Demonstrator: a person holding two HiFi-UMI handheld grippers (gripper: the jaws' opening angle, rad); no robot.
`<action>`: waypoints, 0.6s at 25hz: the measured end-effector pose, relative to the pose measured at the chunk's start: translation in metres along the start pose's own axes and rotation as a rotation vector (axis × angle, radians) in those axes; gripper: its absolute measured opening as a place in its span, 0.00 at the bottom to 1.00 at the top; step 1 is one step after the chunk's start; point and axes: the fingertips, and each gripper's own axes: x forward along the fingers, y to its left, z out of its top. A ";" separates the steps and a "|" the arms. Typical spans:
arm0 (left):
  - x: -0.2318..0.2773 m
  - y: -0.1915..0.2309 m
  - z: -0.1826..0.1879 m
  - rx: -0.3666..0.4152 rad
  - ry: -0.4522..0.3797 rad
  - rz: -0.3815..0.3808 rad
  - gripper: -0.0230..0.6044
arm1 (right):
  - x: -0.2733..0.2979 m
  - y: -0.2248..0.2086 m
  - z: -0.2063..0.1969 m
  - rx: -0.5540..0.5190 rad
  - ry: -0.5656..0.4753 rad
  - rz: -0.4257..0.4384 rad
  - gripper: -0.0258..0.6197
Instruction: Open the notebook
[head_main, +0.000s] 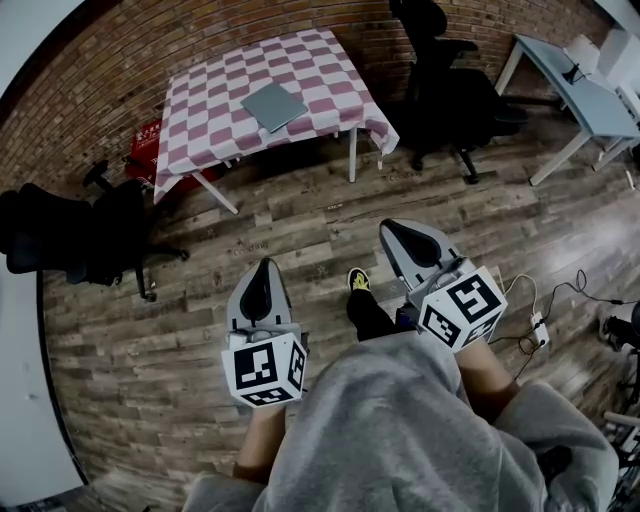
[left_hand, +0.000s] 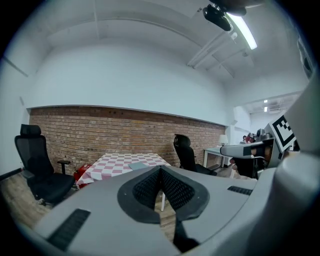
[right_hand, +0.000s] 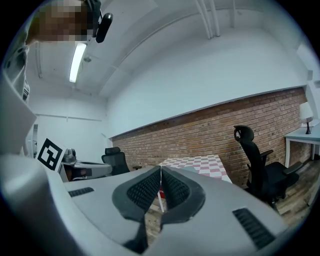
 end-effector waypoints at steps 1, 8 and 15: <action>0.007 0.001 0.000 -0.002 0.002 -0.001 0.05 | 0.004 -0.005 0.001 -0.005 0.001 -0.003 0.08; 0.065 0.009 0.017 0.006 0.020 -0.009 0.05 | 0.045 -0.046 0.011 -0.018 0.008 -0.009 0.08; 0.124 0.022 0.037 0.022 0.048 0.027 0.05 | 0.090 -0.090 0.026 0.009 0.005 0.009 0.08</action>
